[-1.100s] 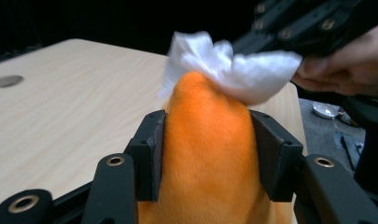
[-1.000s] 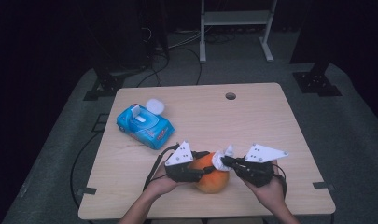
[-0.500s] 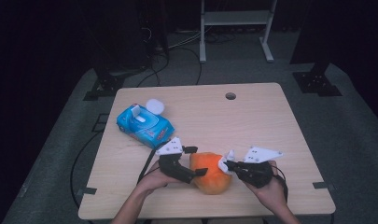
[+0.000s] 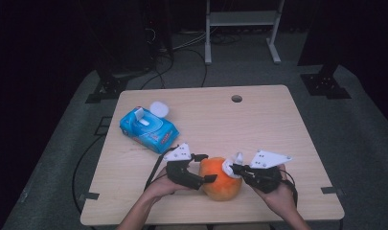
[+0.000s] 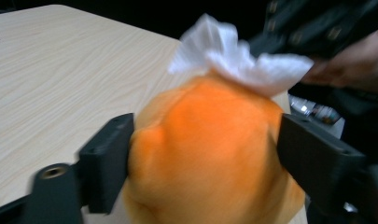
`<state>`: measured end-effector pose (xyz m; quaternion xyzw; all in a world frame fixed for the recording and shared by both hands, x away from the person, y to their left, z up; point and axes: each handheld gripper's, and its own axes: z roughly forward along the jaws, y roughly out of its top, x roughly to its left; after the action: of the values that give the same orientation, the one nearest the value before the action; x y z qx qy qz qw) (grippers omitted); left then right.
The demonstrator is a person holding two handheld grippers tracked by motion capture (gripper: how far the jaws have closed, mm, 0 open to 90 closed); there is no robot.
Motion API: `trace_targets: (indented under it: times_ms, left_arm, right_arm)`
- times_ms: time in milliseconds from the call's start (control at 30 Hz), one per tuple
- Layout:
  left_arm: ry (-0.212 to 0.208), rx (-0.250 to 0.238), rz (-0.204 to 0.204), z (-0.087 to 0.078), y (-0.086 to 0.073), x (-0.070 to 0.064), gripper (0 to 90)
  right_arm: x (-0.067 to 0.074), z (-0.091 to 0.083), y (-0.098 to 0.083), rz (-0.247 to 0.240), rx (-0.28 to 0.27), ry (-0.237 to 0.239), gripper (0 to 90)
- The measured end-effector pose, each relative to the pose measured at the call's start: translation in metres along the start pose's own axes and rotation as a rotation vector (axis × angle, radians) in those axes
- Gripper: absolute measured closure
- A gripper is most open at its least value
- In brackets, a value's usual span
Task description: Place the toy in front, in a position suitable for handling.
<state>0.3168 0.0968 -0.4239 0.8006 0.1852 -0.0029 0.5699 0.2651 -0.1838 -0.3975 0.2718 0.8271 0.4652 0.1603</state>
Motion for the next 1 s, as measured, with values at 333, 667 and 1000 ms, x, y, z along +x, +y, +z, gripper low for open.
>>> trace_targets:
  times_ms: [333,667,1000]
  left_arm:
    - [-0.062,0.001,0.004,0.016,-0.014,-0.005,36.9]
    - [-0.044,-0.004,0.028,0.019,-0.012,-0.011,39.3]
    - [-0.031,0.003,0.071,0.022,-0.01,-0.018,39.6]
  right_arm:
    - [0.002,-0.016,0.004,-0.01,-0.043,0.035,88.9]
    - [-0.008,-0.021,0.005,0.006,-0.032,-0.003,88.9]
    - [-0.007,-0.02,0.008,-0.042,0.007,-0.053,88.8]
